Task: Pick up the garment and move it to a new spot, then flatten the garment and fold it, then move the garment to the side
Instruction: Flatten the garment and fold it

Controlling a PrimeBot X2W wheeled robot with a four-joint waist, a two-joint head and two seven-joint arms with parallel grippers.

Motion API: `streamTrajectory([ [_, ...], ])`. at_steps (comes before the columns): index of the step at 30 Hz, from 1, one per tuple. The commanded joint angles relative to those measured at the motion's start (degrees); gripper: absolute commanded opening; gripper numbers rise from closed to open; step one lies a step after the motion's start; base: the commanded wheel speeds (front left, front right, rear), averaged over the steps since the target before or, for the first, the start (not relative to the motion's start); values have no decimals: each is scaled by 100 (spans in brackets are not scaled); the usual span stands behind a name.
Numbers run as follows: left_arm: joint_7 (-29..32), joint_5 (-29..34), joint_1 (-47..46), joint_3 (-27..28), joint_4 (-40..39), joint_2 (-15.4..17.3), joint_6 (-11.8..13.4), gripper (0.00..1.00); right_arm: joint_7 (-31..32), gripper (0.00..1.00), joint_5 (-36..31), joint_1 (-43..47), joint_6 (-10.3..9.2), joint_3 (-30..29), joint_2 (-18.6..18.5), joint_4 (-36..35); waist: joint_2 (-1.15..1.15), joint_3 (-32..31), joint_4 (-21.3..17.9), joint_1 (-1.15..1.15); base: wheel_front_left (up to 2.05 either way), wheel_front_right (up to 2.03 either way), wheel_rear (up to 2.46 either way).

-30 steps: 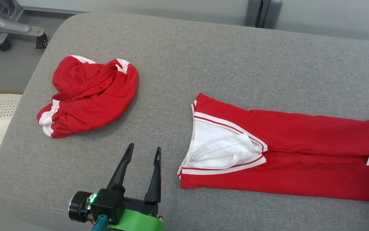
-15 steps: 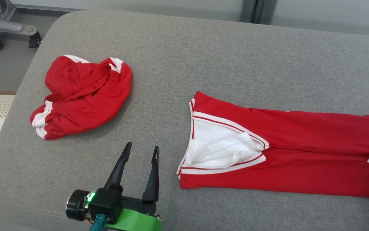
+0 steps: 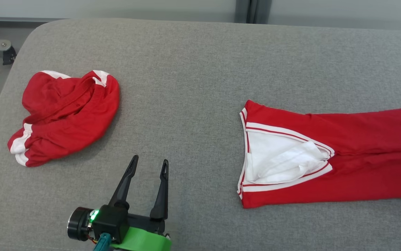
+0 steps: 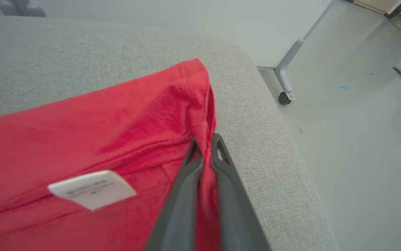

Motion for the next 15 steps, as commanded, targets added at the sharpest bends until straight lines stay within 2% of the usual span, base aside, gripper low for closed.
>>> streamTrajectory([
  [1, 0, 47, 91, 12, 28, -1, -38, 100, 39, 0, -44, -67, -10, 49, -8, -163, 0, -65, -114, 0, 0, 0, 0],
  [6, -1, 65, 102, 13, 73, -14, -57, 100, 310, 0, -33, -16, -10, 264, 208, -939, 0, -167, -193, 0, 0, 0, 0],
  [15, 0, 90, 137, -48, 253, -26, -122, 100, 1017, 0, -305, 221, -9, 553, 938, -2425, 0, -389, -114, 0, 0, 0, 0],
])
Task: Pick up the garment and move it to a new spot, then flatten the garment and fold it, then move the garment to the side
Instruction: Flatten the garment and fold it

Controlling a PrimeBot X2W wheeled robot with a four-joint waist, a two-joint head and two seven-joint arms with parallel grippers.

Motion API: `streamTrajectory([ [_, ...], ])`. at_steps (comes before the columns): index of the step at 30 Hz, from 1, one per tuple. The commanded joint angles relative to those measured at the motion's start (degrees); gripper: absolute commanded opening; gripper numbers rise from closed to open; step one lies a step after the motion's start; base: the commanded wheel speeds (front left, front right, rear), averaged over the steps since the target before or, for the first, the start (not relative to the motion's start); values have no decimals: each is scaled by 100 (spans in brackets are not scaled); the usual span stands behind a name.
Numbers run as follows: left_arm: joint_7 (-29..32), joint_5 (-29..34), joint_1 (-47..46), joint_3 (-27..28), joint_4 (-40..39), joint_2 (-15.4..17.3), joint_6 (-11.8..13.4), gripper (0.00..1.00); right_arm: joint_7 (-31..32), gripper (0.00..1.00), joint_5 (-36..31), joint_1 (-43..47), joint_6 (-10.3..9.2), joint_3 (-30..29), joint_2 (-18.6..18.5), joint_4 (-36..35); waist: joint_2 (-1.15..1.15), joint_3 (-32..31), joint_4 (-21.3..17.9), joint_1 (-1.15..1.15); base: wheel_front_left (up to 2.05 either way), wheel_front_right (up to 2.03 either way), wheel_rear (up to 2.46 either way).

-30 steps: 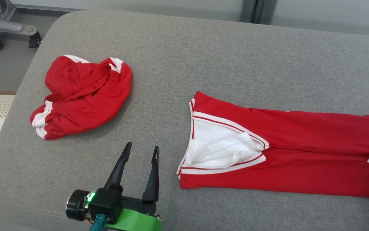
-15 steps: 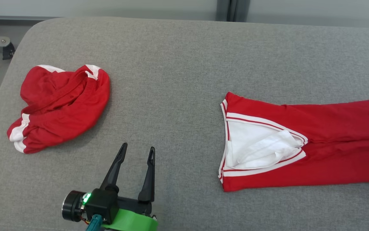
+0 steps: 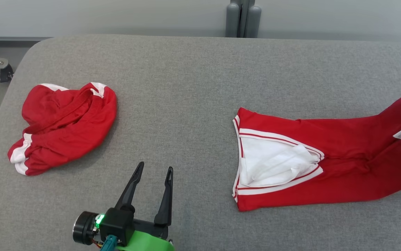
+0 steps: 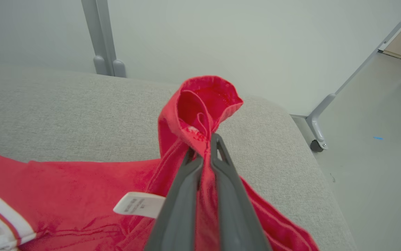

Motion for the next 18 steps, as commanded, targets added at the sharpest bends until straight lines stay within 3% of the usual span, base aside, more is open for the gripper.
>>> streamTrajectory([
  [1, -1, 37, 115, 6, 35, -1, -21, 100, 86, 0, -65, 96, -7, 52, 138, -215, 0, -63, 67, 0, 0, 0, 0],
  [9, 0, 7, 100, -103, 199, -6, -46, 100, 353, 0, -309, 234, -6, 498, 890, -984, 0, -200, 284, 0, 0, 0, 0],
  [18, 0, -65, 41, -198, 243, -12, -28, 100, 199, 0, -270, 182, -6, 1222, 1447, -629, 0, -247, 463, 0, 0, 0, 0],
])
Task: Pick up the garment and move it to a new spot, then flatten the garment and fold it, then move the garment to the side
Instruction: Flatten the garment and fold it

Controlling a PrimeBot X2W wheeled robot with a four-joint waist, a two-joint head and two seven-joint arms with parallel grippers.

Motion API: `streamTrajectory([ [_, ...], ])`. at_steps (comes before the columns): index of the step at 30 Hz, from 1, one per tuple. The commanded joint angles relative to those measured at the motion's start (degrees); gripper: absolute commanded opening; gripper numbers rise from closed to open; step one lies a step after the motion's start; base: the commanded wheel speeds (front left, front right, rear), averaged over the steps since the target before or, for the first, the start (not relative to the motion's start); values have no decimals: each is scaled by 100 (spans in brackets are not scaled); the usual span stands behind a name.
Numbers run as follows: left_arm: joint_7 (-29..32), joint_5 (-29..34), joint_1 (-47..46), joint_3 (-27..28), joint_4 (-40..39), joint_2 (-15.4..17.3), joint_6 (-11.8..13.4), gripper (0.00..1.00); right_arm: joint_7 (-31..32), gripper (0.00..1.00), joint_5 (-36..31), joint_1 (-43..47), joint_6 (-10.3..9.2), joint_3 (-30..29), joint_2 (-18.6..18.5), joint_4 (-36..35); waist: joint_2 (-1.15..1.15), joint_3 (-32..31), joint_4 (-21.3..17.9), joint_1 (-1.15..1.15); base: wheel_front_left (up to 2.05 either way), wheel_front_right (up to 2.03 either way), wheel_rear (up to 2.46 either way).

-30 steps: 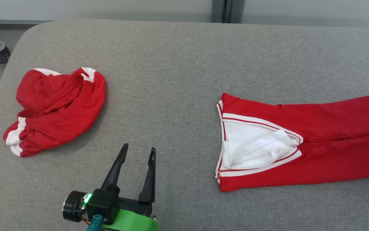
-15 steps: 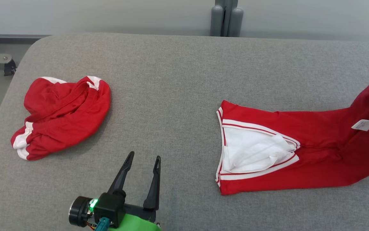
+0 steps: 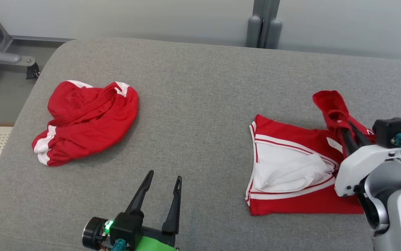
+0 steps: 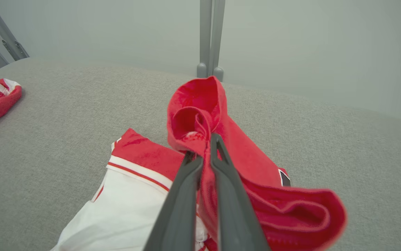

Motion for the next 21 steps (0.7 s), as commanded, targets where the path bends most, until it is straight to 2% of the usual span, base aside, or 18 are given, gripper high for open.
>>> streamTrajectory([
  [1, -1, -12, 8, -10, 15, -5, -8, 100, -65, 0, 32, -20, -6, 89, 43, 112, 0, -25, 49, 0, 0, 0, 0],
  [9, 0, -68, 28, -79, 70, -6, -31, 100, -280, 0, 101, -165, -6, 610, 243, 731, 0, -77, 213, 0, 0, 0, 0],
  [19, 0, -117, 56, -118, 129, -7, -28, 100, -426, 0, 249, -282, -6, 993, 338, 1286, 0, -106, 351, 0, 0, 0, 0],
  [20, 0, -120, 63, -119, 135, -7, -24, 100, -461, 5, 252, -296, -5, 1043, 346, 1330, 0, -113, 349, 0, 0, 0, 0],
  [21, 0, -128, 69, -123, 139, -7, -18, 100, -473, 16, 269, -309, -5, 1080, 355, 1358, 0, -118, 345, 0, 0, 0, 0],
])
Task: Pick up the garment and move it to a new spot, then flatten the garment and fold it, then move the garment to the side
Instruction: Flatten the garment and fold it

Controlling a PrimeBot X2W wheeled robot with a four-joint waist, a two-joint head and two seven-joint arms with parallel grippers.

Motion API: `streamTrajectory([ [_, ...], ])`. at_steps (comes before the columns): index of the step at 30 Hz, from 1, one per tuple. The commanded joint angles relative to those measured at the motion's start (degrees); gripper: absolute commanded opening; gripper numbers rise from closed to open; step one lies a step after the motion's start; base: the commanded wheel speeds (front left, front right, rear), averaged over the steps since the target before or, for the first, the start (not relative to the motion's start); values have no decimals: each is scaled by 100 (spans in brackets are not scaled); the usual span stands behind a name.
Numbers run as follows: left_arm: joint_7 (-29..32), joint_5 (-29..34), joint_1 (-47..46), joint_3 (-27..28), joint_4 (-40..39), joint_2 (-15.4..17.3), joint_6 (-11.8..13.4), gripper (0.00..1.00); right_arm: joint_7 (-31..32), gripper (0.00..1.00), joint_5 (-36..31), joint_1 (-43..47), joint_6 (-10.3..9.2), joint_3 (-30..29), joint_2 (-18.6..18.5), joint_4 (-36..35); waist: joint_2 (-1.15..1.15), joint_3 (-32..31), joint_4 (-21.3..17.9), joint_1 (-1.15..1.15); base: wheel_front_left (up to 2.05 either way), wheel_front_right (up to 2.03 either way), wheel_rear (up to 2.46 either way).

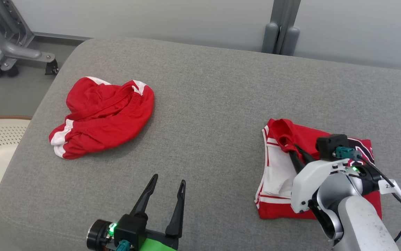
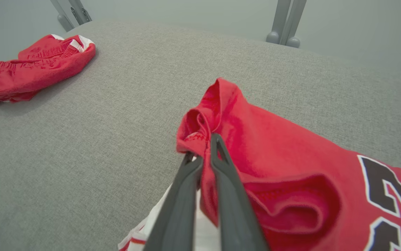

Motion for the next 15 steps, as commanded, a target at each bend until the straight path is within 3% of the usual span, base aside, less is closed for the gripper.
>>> streamTrajectory([
  [1, 0, -63, 69, -7, 2, -5, -6, 100, -67, 35, 39, -81, -4, 54, 12, 43, 0, -10, -11, 0, 0, 0, 0],
  [2, -1, -60, 66, -12, -13, -5, -5, 100, -85, 40, 46, -93, -5, 79, 14, 67, 0, -18, -18, 0, 0, 0, 0],
  [3, 0, -62, 73, -14, -21, -5, 3, 100, -121, 100, 50, -102, -5, 115, 13, 93, 0, -25, -28, 0, 0, 0, 0],
  [10, 0, -53, 121, -9, -66, -5, 31, 100, -611, 100, 343, -190, -4, 323, 31, -99, 0, -58, -121, 0, 0, 0, 0],
  [15, 0, -65, 160, -5, -72, -4, 59, 100, -836, 100, 515, -69, -5, 65, -49, -355, 0, -82, -224, 0, 0, 0, 0],
])
